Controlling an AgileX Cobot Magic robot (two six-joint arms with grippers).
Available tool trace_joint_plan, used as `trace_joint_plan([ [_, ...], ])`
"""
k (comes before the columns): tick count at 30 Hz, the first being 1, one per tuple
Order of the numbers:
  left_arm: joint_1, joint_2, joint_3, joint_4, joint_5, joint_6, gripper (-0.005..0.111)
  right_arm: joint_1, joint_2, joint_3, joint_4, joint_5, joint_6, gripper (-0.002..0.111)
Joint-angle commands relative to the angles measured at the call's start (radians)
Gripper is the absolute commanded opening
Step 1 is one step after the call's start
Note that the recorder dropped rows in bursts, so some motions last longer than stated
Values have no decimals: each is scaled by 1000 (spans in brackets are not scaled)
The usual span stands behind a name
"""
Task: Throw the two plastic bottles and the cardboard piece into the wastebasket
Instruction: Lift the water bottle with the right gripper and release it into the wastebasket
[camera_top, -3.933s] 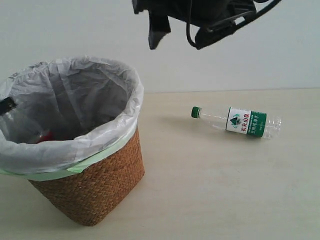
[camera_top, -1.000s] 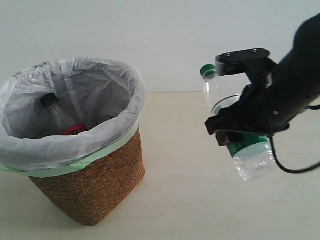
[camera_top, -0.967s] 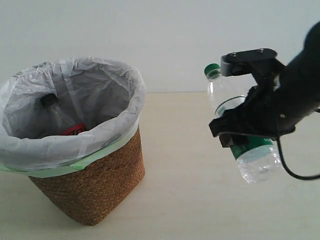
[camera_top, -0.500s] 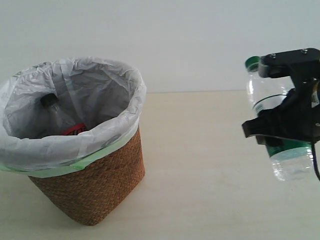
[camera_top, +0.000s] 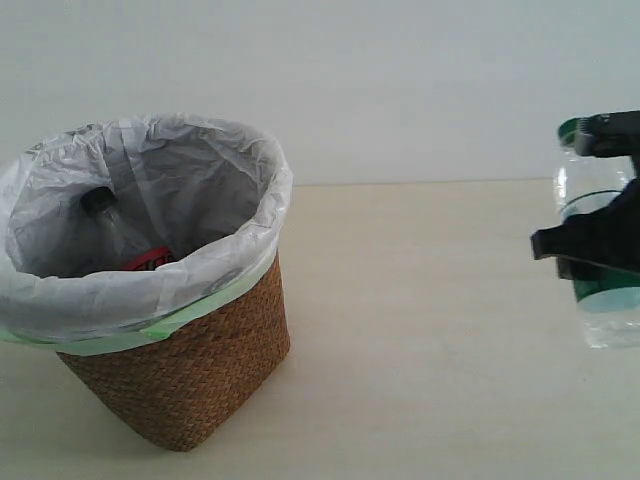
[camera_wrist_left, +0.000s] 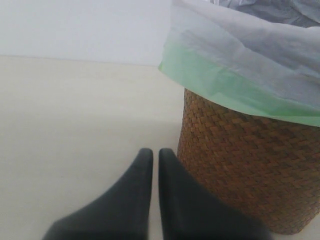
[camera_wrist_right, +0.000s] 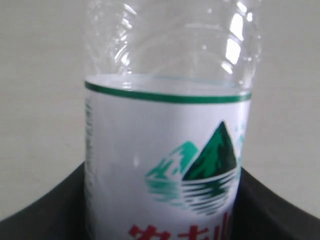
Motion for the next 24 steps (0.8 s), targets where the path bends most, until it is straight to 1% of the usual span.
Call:
trace_joint_plan([
  [1, 1, -3, 4, 3, -3, -5, 4, 155, 26, -247, 311, -9, -211, 13],
  [2, 1, -3, 4, 3, -3, -5, 4, 189, 26, -330, 384, 36, -244, 21],
  [3, 1, -3, 4, 3, -3, -5, 4, 240, 32, -454, 502, 95, -286, 38],
  [4, 1, -3, 4, 3, -3, -5, 4, 273, 41, -534, 556, 121, -312, 52],
  [5, 1, -3, 4, 3, -3, -5, 4, 312, 50, -606, 576, 139, -310, 65],
  [6, 1, -3, 4, 3, -3, -5, 4, 345, 69, -697, 563, 162, -275, 75],
  [8, 1, -3, 4, 3, -3, -5, 4, 378, 103, -800, 550, 212, -206, 75],
  [10, 1, -3, 4, 3, -3, -5, 4, 378, 134, -857, 539, 286, -205, 75],
  [13, 1, -3, 4, 3, -3, -5, 4, 369, 164, -850, 453, 353, -160, 75],
  [16, 1, -3, 4, 3, -3, -5, 4, 362, 191, -827, 274, 422, -59, 75],
  [17, 1, -3, 4, 3, -3, -5, 4, 362, 200, -816, 214, 444, -39, 75],
  [18, 1, -3, 4, 3, -3, -5, 4, 362, 203, -805, 157, 466, -33, 71],
  [19, 1, -3, 4, 3, -3, -5, 4, 362, 213, -778, 74, 498, -10, 56],
  [20, 1, -3, 4, 3, -3, -5, 4, 362, 213, -760, 34, 503, -1, 41],
  [21, 1, -3, 4, 3, -3, -5, 4, 362, 211, -723, -5, 499, 8, 3],
  [22, 1, -3, 4, 3, -3, -5, 4, 362, 206, -702, -19, 492, 20, 2],
  [24, 1, -3, 4, 3, -3, -5, 4, 362, 189, -637, -36, 452, 29, 4],
])
